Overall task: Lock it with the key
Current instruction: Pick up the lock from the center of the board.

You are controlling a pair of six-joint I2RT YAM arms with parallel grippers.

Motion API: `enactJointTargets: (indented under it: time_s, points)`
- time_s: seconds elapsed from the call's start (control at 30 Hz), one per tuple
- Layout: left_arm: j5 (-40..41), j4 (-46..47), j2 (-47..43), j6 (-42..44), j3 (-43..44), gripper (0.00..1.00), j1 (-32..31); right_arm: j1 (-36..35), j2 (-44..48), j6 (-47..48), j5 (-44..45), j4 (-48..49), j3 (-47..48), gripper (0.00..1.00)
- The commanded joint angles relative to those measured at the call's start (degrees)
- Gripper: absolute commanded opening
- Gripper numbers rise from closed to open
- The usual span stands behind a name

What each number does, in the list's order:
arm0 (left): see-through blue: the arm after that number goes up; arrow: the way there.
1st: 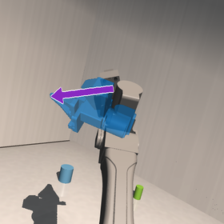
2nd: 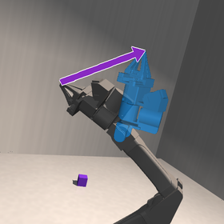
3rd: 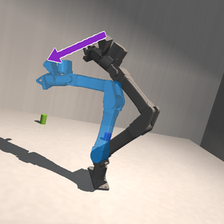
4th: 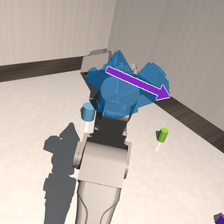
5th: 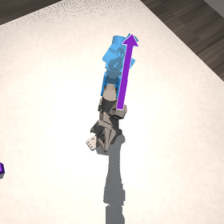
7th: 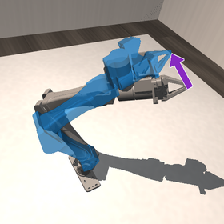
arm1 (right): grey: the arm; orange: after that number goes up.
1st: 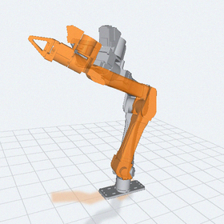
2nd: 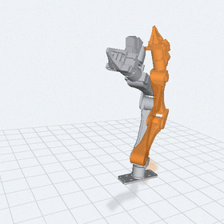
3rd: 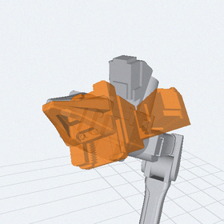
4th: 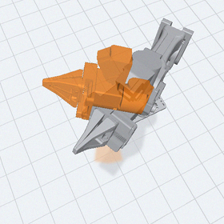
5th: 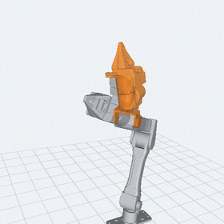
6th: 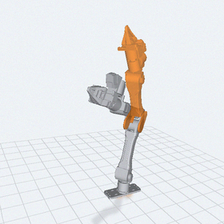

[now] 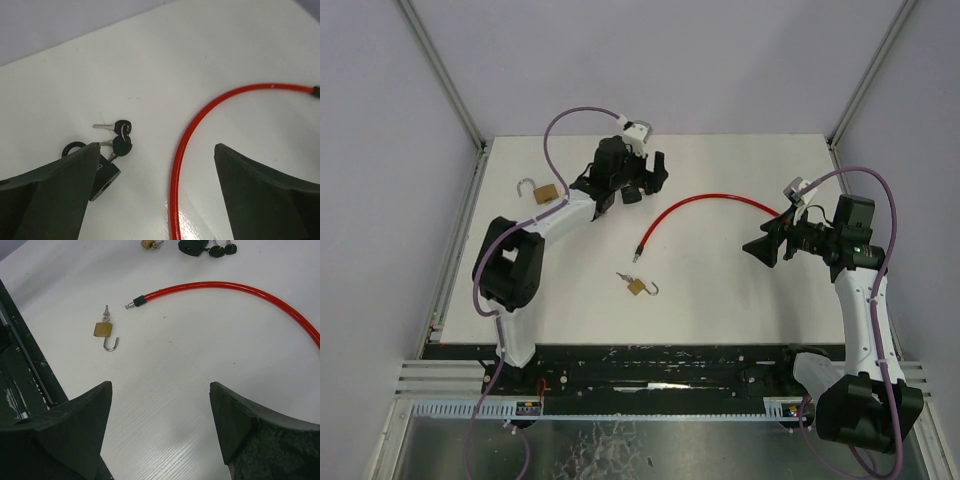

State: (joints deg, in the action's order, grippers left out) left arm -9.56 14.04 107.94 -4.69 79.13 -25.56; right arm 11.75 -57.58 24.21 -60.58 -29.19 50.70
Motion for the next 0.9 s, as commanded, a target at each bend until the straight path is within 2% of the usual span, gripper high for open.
enactJointTargets:
  time_s: [0.0,0.17,0.4,0.53,0.67,0.87]
  points:
    - [2.71,-14.31,4.47,13.23,10.07,0.92,-4.59,0.34,1.16,0.78,-0.68,1.07,0.19,0.85]
    - [6.63,-32.63,13.25,23.22,25.13,0.79,-7.02,0.38,1.28,0.97,-0.58,0.99,0.34,0.85]
    - [1.18,-44.42,20.31,29.22,33.45,0.61,-7.47,0.38,1.54,1.09,-0.34,1.02,0.30,0.85]
    - [-1.70,-51.80,25.51,31.65,39.77,0.58,-7.73,0.38,1.51,1.10,-0.16,0.98,0.20,0.85]
    - [-1.12,-56.01,29.40,33.23,43.51,0.51,-7.94,0.38,1.50,1.09,-0.20,1.06,0.18,0.85]
    - [-1.61,-57.02,30.60,34.46,43.76,0.44,-7.93,0.38,1.43,1.02,-0.38,1.07,0.15,0.85]
